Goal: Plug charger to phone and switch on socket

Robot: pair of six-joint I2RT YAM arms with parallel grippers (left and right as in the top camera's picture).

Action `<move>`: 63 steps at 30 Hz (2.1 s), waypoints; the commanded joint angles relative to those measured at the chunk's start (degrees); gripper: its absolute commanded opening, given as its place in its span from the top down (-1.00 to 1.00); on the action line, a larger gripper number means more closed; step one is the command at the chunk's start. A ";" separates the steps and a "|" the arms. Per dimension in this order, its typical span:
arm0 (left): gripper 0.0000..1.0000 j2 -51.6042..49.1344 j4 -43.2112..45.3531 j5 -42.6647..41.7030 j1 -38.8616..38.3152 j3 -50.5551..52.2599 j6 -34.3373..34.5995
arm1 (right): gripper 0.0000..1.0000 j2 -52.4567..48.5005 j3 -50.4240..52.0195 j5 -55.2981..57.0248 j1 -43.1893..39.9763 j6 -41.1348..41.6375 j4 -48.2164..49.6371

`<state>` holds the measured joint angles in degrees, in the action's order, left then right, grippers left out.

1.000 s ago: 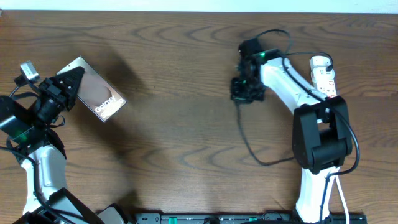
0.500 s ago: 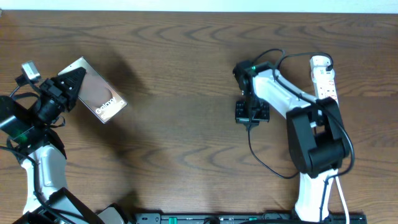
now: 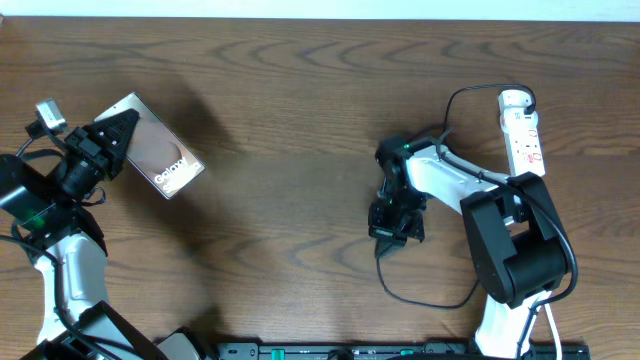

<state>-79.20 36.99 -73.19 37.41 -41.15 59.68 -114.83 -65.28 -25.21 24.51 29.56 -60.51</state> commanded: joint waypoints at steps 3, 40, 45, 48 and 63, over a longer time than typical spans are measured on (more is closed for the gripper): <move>0.86 0.55 0.33 -1.18 0.28 -0.20 -0.98 | 0.98 -6.82 5.60 9.64 1.05 1.86 5.73; 0.85 0.55 -3.50 -1.42 0.28 -0.20 -3.93 | 0.95 -6.80 -34.23 -53.02 -1.18 -51.01 2.51; 0.86 0.55 -3.54 -1.68 0.15 -0.20 -3.96 | 0.96 -6.80 -34.03 -57.05 2.45 -57.59 2.45; 0.86 0.55 -3.52 -2.32 0.11 -0.20 -3.93 | 0.96 -6.80 -33.97 -59.47 5.62 -60.13 2.75; 0.86 0.66 1.11 -5.95 -0.61 -0.20 0.81 | 0.98 -7.23 -33.14 -63.06 16.35 -56.83 8.00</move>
<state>-79.20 35.07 -76.84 37.39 -40.95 57.21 -121.49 -98.83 -85.65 40.73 -28.51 -53.43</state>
